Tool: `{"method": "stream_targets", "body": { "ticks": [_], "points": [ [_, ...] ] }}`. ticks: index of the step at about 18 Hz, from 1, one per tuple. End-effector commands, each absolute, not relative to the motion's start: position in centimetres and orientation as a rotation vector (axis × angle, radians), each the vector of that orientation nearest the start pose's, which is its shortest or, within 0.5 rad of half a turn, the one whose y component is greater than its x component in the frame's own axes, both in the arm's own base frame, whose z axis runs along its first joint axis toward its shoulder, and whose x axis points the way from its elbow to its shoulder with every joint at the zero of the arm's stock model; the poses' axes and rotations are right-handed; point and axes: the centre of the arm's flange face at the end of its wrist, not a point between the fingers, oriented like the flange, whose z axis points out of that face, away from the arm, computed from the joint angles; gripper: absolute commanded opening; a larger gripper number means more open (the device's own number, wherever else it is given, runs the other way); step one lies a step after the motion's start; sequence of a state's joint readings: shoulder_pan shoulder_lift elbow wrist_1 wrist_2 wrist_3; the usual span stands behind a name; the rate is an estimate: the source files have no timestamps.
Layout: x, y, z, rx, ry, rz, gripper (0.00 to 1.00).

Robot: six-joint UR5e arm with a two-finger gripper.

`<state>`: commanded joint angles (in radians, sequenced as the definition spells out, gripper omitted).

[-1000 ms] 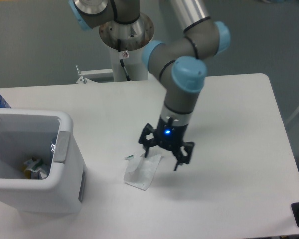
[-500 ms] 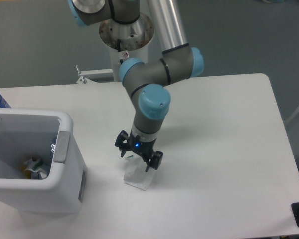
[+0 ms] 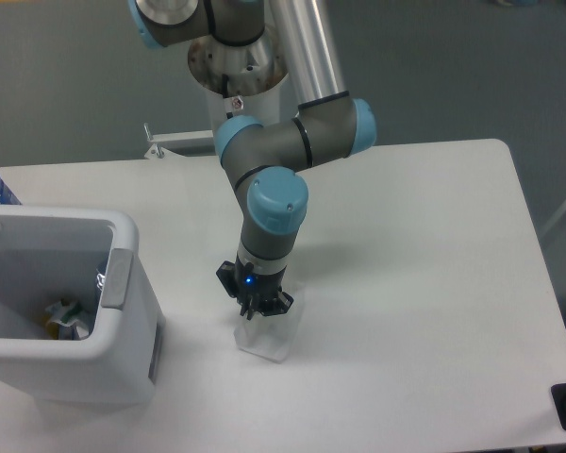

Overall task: Place the trash in the trash can
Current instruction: 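Lower and close the gripper on the plastic bag, then lift the bag and carry it over the trash bin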

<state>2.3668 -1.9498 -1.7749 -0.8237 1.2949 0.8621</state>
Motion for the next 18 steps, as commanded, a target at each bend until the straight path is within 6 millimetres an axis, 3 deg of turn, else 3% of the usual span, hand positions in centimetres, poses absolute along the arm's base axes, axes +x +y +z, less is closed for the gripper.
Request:
{"method": "stream_targets", "body": {
  "ticks": [3,7,10,12,14,16,18],
  "points": [
    [-34.0,53.2,30.8,-2.705,0.044,-0.116,0.0],
    [-36.8,54.0,38.4,-2.513,-0.081,-0.132,0.0],
    [-37.4,54.9,43.9,-2.395,-0.148,-0.158,0.0],
    [-36.8,54.9,47.6,-2.33,-0.175,-0.169,0.0],
    [-35.5,54.8,49.8,-2.287,-0.178,-0.198,0.0],
    [-33.6,54.1,52.9,-2.239,-0.178,-0.209,0.0],
    [-30.6,54.6,54.7,-2.214,-0.166,-0.25,0.0]
  ]
}}
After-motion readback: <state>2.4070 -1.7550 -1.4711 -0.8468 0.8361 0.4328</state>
